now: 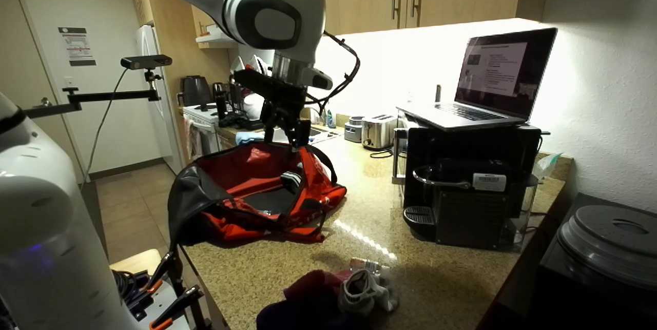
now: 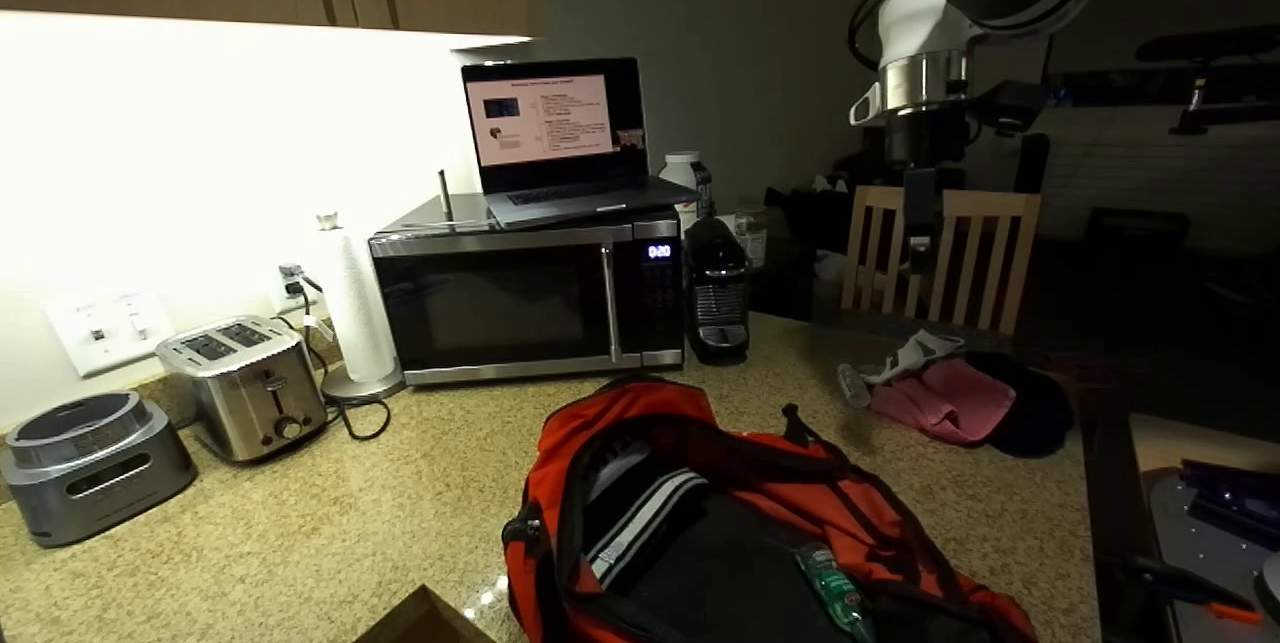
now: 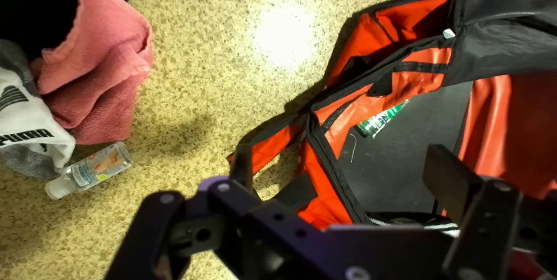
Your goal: Remove the bottle out of the bag
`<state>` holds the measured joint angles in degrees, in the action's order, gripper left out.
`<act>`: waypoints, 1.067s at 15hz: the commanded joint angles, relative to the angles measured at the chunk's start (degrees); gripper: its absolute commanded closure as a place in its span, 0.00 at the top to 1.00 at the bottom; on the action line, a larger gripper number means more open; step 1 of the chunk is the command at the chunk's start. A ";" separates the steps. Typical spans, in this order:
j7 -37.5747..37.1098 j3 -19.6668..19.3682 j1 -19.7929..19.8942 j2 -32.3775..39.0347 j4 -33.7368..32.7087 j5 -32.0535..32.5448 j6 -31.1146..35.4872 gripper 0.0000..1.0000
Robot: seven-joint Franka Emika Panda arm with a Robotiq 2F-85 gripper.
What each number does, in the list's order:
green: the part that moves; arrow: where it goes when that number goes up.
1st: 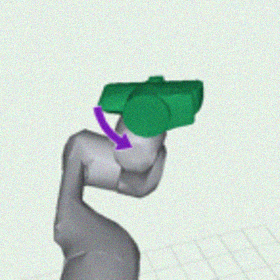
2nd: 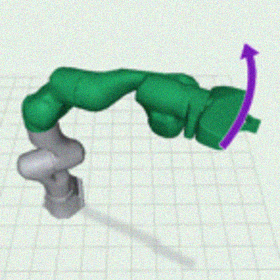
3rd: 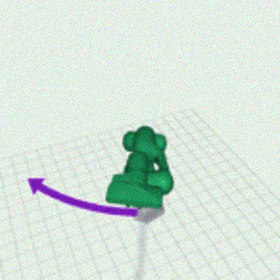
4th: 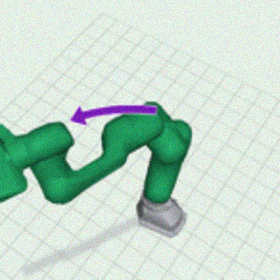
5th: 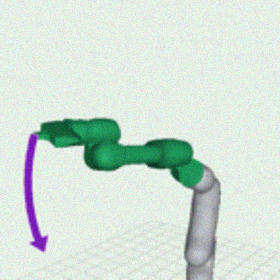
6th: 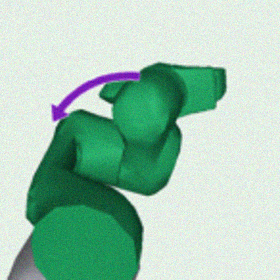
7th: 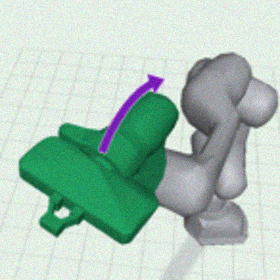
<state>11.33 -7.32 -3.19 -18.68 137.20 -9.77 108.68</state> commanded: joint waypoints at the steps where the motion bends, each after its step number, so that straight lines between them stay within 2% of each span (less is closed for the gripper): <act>1: 0.34 1.20 1.30 0.07 -0.09 -0.36 -0.16 1.00; 6: 0.34 1.20 1.30 0.07 -0.09 -0.36 -0.16 1.00; 10: -0.95 1.94 0.79 2.72 -1.41 -1.81 0.71 1.00; 16: -6.62 5.60 -0.42 10.00 -6.38 -6.11 5.02 1.00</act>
<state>7.98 -3.76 -3.23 -13.61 134.20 -12.56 110.97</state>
